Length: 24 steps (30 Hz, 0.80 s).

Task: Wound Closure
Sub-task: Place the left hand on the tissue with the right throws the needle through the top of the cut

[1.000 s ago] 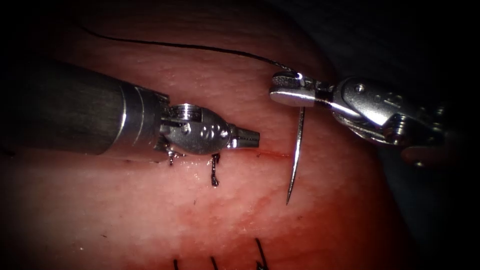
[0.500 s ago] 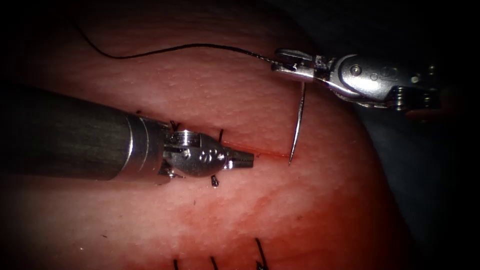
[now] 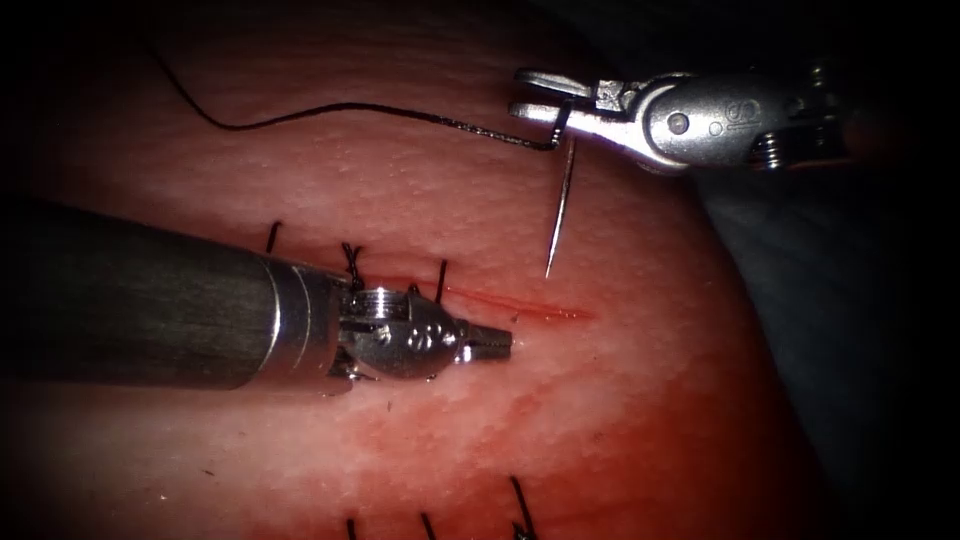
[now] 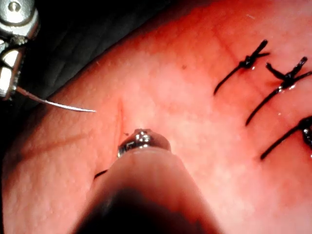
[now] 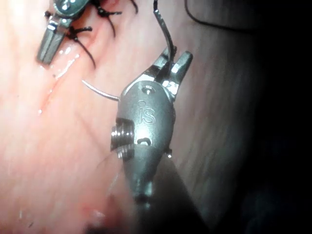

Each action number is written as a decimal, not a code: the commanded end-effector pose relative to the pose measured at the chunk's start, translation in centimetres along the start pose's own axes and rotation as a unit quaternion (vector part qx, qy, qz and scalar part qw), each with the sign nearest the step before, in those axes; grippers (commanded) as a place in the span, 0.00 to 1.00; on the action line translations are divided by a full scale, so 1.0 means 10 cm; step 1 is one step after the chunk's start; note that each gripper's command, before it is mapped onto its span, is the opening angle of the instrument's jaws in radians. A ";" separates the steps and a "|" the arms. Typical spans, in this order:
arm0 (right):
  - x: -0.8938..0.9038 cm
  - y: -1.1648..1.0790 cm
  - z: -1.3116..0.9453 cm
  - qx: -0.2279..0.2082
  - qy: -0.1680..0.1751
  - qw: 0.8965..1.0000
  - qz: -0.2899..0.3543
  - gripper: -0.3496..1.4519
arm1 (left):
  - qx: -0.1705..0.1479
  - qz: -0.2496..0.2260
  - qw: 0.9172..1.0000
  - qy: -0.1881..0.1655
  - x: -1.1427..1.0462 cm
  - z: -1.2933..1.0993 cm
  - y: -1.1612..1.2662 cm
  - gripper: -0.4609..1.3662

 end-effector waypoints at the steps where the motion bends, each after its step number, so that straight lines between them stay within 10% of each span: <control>1: 0.000 0.002 0.002 -0.003 0.000 1.000 -0.010 0.00 | -0.007 0.000 1.000 -0.001 -0.002 0.002 0.001 0.06; 24: -0.025 -0.019 0.006 0.004 0.000 0.993 -0.116 0.00 | -0.017 -0.015 1.000 -0.004 -0.033 0.026 0.019 0.06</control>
